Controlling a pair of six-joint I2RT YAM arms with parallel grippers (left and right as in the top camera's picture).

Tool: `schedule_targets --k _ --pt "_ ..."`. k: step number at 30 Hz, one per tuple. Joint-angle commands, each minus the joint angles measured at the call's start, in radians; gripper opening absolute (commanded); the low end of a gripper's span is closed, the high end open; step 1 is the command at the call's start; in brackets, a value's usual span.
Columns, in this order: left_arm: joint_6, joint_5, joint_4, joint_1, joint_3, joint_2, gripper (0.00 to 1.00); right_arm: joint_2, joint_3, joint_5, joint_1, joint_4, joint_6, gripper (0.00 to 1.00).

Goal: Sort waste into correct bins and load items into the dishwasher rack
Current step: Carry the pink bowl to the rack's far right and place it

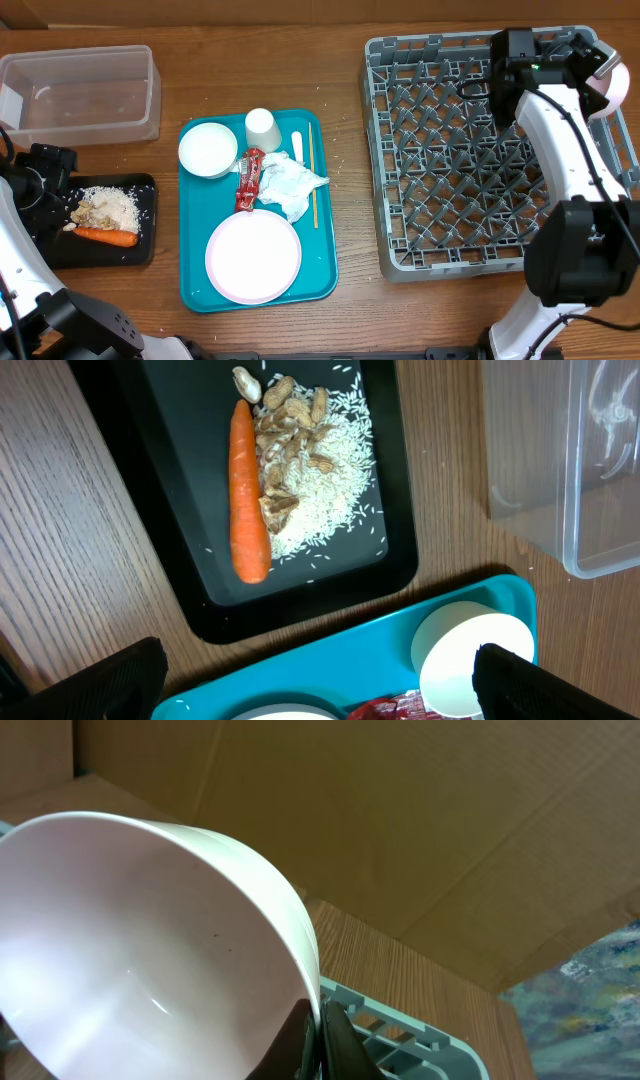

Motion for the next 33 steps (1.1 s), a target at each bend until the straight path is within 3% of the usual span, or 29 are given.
schedule_targets --k 1,33 --pt "-0.010 -0.011 0.000 0.000 -0.005 0.003 1.00 0.054 -0.011 0.039 0.001 0.004 0.011 0.04" --pt "-0.010 -0.011 0.001 0.000 -0.005 0.003 1.00 0.134 -0.014 -0.041 0.053 -0.106 -0.003 0.04"
